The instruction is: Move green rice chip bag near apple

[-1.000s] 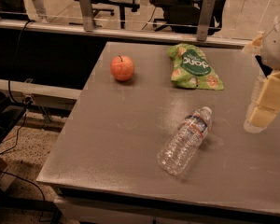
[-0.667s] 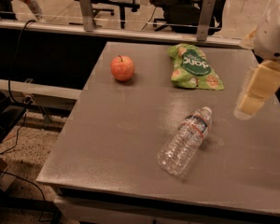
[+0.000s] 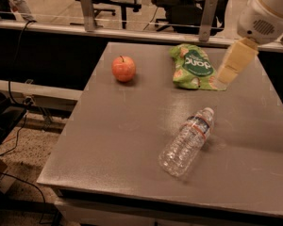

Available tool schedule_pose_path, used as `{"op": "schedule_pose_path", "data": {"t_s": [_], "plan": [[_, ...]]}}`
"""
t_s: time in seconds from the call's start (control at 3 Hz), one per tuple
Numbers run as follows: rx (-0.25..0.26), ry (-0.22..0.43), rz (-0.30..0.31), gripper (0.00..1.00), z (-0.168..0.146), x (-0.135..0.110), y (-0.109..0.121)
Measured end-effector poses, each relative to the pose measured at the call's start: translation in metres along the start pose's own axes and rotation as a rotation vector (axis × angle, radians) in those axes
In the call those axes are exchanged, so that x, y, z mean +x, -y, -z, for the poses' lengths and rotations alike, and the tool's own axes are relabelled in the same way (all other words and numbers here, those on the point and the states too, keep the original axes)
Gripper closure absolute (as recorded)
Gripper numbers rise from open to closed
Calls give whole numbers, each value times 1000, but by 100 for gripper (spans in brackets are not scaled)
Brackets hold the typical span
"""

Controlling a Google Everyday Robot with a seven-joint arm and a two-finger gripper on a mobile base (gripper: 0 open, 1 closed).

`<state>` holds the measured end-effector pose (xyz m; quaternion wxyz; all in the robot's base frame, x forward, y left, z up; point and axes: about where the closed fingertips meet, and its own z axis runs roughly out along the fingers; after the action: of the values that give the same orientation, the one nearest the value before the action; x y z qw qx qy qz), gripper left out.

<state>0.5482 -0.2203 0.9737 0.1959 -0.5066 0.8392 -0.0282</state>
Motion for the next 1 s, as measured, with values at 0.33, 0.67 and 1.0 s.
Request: {"op": "schedule_pose_path", "data": {"t_s": [0.33,0.67,1.0], "plan": [[16,14,-147,0,-25,-11,41],[13,28,-246,0,-45,-20,61],[12,27,-370,0,-68,-24,79]]}}
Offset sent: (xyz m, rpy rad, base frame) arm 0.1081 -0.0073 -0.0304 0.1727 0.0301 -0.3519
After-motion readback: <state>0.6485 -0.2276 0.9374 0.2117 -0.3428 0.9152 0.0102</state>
